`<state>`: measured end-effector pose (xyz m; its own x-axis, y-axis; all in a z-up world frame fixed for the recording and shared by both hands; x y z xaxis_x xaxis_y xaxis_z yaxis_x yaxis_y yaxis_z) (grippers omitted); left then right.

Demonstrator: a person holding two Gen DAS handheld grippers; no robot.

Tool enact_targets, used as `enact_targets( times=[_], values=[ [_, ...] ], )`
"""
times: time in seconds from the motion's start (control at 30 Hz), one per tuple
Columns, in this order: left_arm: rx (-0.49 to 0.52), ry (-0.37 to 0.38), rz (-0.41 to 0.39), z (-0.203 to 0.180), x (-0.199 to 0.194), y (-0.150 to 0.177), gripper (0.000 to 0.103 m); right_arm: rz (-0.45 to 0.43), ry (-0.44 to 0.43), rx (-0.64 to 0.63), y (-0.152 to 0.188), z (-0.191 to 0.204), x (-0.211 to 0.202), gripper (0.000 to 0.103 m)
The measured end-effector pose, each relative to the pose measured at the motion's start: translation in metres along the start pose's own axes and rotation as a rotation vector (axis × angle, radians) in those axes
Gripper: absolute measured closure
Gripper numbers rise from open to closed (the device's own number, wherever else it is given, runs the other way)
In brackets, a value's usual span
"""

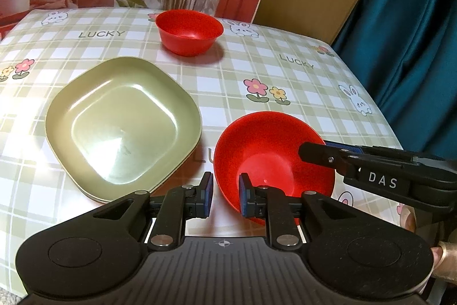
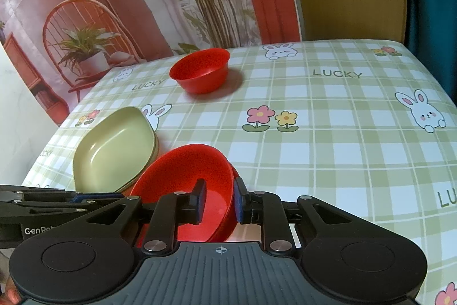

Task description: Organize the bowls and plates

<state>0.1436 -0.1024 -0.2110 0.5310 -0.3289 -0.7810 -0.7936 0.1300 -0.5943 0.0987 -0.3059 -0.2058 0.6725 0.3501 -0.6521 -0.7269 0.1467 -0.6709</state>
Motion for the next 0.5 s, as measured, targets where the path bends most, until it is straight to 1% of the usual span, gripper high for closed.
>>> enact_targets(
  times=[0.3, 0.4, 0.5],
  values=[
    [-0.017, -0.004, -0.006, 0.0022, -0.0011, 0.0006, 0.083, 0.003, 0.009, -0.016, 0.0002, -0.0001, -0.0015, 0.082],
    [-0.020, -0.005, -0.007, 0.0024, -0.0012, 0.0008, 0.083, 0.000, 0.001, -0.012, 0.0005, 0.0002, -0.0017, 0.082],
    [-0.020, -0.005, -0.008, 0.0029, -0.0010, 0.0008, 0.083, 0.000, 0.007, -0.021, 0.0003, 0.0012, -0.0021, 0.080]
  ],
)
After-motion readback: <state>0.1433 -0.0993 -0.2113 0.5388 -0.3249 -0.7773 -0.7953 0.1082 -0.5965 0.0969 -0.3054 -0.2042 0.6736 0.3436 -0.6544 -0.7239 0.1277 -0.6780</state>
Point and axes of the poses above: each gripper's, at about its wrist camera, not at the fingertips, and x roughly the way its jaws point, z to its left, y to its underside, the point moved 2 cm from there along x, roughly the way its jaws point, and after that the axes turned 7 degrees about -y, right-handed, at the moved point
